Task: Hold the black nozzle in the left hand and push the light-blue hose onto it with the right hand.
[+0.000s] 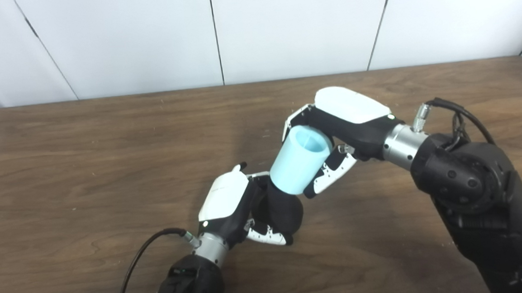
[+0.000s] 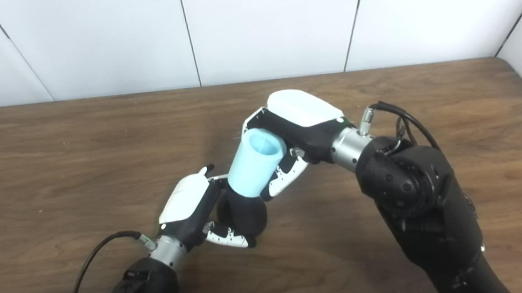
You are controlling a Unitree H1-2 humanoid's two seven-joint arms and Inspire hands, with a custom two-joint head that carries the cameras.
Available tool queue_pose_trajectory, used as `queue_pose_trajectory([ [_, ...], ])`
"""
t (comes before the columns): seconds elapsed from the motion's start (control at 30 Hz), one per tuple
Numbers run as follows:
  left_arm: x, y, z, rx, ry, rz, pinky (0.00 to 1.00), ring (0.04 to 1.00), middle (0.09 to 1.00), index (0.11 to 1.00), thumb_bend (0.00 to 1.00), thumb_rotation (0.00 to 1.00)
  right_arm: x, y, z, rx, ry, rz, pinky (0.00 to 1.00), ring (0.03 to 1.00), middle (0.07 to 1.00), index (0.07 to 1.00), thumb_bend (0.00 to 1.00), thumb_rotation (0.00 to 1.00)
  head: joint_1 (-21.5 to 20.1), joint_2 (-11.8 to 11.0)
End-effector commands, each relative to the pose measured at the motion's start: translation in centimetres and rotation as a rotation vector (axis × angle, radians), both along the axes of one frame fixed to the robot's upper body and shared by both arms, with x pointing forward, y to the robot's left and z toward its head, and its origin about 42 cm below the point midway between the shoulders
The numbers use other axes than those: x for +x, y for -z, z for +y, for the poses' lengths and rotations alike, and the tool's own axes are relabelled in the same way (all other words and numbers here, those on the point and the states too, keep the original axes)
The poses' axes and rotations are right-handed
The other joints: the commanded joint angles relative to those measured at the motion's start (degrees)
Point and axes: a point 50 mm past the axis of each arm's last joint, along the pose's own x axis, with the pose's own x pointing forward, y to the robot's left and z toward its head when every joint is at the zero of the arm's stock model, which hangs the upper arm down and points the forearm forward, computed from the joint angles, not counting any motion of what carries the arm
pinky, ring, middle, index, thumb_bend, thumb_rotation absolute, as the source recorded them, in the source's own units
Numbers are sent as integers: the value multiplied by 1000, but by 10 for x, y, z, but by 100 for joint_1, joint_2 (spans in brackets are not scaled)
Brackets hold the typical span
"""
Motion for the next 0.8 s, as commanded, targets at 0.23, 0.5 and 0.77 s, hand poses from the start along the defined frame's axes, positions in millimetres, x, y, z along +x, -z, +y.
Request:
queue_pose_trajectory([
  [0.23,-1,8,-11,11,51,85,1000,695,511,470,521,0,-1,-10,5,6,-48,-46,298,424,517,503,496,0,-3,33],
  [0.5,0,8,-12,37,58,112,1000,693,512,469,521,0,1,-22,3,-8,-51,-58,297,426,517,504,496,0,-14,68],
  [0.77,1,7,-13,71,68,130,1000,664,510,471,521,0,4,-33,2,-38,-53,-81,294,425,514,511,496,0,-16,86],
])
